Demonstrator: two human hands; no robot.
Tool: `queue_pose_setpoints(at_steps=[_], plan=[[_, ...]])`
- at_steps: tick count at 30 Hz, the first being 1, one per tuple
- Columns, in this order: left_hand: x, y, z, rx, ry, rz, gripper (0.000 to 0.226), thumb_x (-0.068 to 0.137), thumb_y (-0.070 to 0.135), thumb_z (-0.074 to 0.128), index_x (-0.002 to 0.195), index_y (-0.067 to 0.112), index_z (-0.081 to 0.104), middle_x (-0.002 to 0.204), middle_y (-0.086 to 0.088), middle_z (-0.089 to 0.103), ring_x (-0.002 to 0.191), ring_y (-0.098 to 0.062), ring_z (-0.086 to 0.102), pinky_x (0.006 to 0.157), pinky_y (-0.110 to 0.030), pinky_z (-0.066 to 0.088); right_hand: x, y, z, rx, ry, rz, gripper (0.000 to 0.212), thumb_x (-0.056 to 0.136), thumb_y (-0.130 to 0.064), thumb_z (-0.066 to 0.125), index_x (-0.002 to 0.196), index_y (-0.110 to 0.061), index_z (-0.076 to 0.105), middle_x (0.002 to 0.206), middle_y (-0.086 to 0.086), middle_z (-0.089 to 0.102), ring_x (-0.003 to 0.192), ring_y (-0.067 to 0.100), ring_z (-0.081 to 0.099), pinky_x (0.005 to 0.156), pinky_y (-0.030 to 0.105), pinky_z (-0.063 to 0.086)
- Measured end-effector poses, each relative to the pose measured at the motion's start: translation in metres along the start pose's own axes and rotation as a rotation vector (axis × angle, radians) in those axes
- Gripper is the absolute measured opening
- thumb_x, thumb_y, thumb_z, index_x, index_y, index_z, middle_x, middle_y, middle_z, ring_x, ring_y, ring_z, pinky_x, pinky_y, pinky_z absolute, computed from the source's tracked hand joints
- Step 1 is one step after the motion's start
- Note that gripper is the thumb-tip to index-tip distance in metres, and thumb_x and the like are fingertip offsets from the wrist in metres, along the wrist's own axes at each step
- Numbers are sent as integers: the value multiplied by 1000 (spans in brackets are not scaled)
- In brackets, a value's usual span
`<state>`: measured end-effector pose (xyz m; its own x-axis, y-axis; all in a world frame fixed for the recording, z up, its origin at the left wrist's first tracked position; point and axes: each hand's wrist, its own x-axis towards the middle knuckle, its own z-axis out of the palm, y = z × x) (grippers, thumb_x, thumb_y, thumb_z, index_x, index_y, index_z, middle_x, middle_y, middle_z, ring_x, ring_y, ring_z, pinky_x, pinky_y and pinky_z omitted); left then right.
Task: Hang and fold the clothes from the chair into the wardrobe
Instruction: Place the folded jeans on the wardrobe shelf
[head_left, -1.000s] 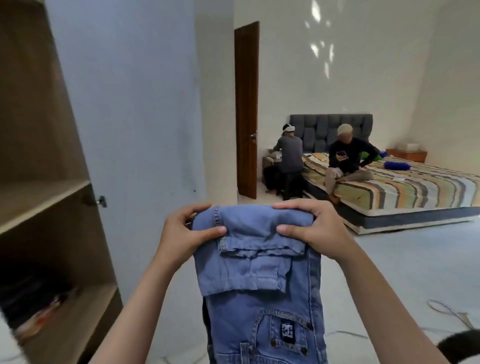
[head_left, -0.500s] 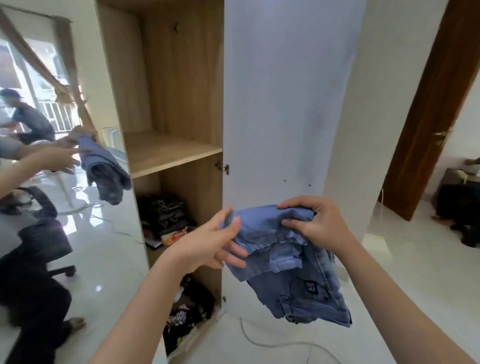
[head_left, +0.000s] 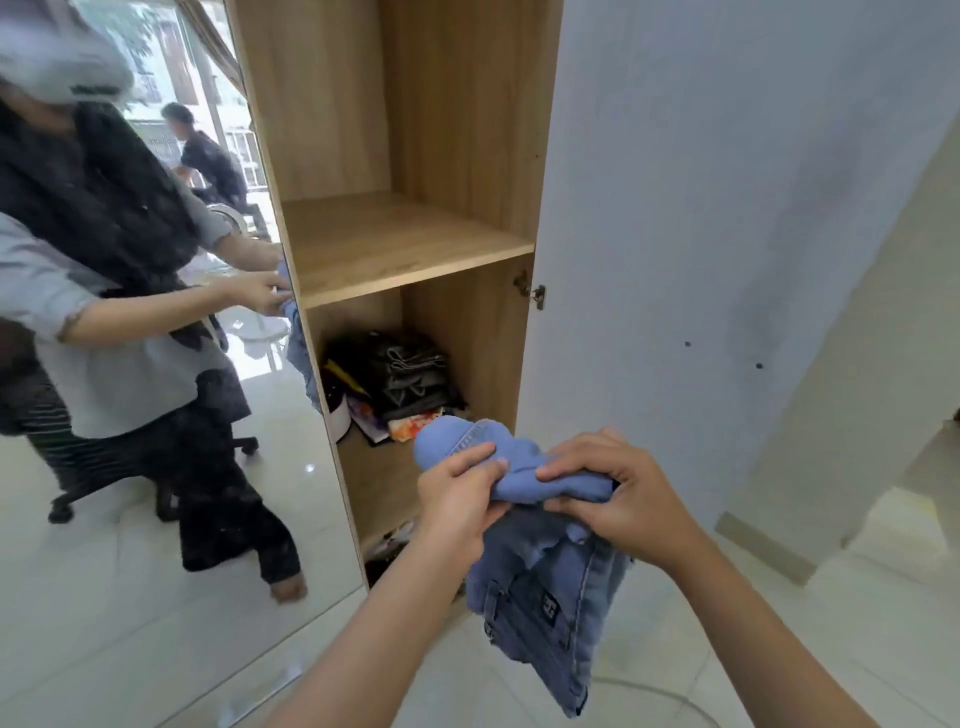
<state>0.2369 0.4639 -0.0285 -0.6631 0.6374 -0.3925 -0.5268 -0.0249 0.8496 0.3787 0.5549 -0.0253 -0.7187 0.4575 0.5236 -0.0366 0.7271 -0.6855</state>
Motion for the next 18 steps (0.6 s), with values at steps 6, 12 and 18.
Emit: queue_pose_setpoints(at_steps=[6,12,18], plan=[[29,-12,10,69,11,265,34,81,-5,65,88,28,71,109,-3,68,100,-24,65,89,-45,53,0,35,16,240,128,333,40,69,-59,66,107,-47,66,124,-15,59,126,3,46,100,12,36],[52,-12,14,-29,-86,371,34,82,-9,61,98,20,73,105,8,72,108,-20,64,93,-44,51,11,53,41,833,126,932,76,59,-80,65,128,-64,36,139,-21,48,120,14,55,96,48,39],[72,0,11,-118,-118,367,32,83,-12,54,104,10,65,99,8,73,99,-15,67,87,-38,54,49,81,49,1404,42,930,55,86,-47,60,137,-32,45,136,8,56,115,38,59,70,50,55]])
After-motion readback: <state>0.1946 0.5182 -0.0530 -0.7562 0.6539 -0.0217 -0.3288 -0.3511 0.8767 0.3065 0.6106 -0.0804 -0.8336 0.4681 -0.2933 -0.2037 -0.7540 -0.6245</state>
